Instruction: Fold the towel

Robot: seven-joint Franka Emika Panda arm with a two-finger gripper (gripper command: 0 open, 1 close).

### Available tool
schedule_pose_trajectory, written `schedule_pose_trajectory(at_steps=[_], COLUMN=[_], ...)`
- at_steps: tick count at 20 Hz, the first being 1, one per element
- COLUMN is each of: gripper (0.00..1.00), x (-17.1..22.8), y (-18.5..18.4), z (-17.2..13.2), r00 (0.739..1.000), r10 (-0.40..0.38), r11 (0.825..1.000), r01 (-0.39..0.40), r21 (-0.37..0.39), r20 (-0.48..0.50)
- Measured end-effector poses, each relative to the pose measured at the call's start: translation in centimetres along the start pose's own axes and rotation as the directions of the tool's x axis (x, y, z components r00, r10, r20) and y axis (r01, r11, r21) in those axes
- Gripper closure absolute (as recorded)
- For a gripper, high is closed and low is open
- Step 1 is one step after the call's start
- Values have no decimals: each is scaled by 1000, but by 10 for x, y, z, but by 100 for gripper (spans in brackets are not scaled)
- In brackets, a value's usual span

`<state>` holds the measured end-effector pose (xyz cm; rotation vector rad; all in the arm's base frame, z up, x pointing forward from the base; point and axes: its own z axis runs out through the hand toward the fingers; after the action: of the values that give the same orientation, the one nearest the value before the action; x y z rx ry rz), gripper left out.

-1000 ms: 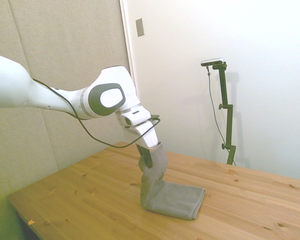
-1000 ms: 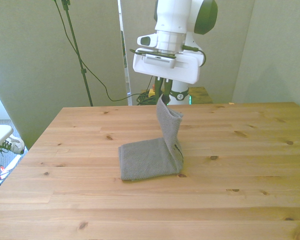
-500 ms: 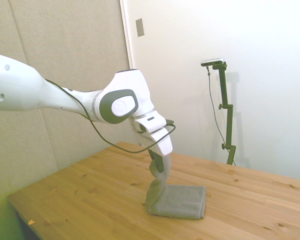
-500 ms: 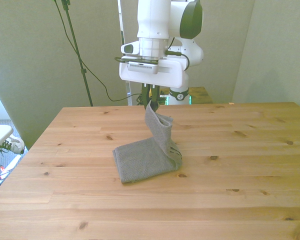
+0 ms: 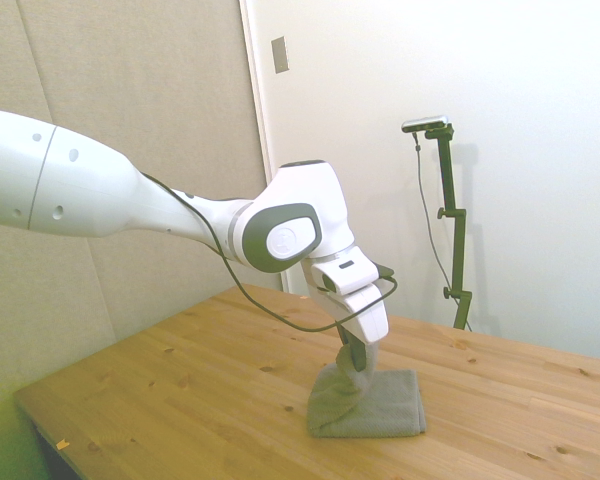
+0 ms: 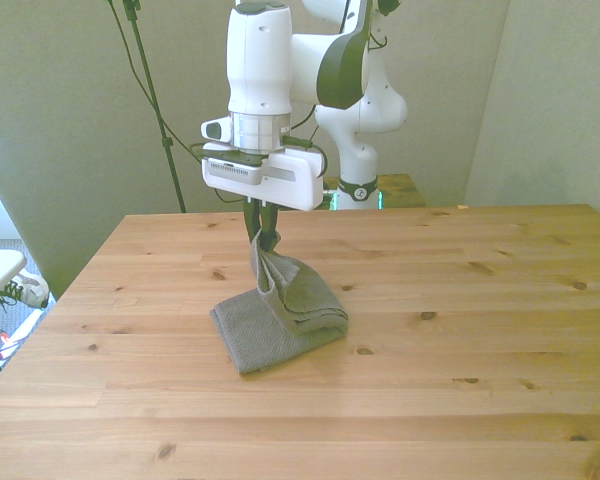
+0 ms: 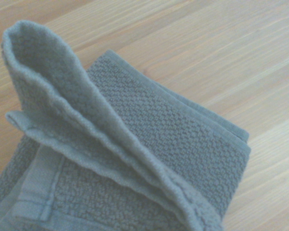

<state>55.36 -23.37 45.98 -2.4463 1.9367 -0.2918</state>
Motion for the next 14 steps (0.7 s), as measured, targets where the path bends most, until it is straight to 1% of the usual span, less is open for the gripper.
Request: schedule_pose_trajectory(at_steps=[10,12,14], gripper=[0,0,0], x=[2,-4,-25], y=[-5,-1,13], z=[1,-6,-16], r00=[1000,999,995], r10=[-9,-37,-83], r11=[1000,999,997], r01=[9,37,83], r21=[13,14,3], r20=[10,18,51])
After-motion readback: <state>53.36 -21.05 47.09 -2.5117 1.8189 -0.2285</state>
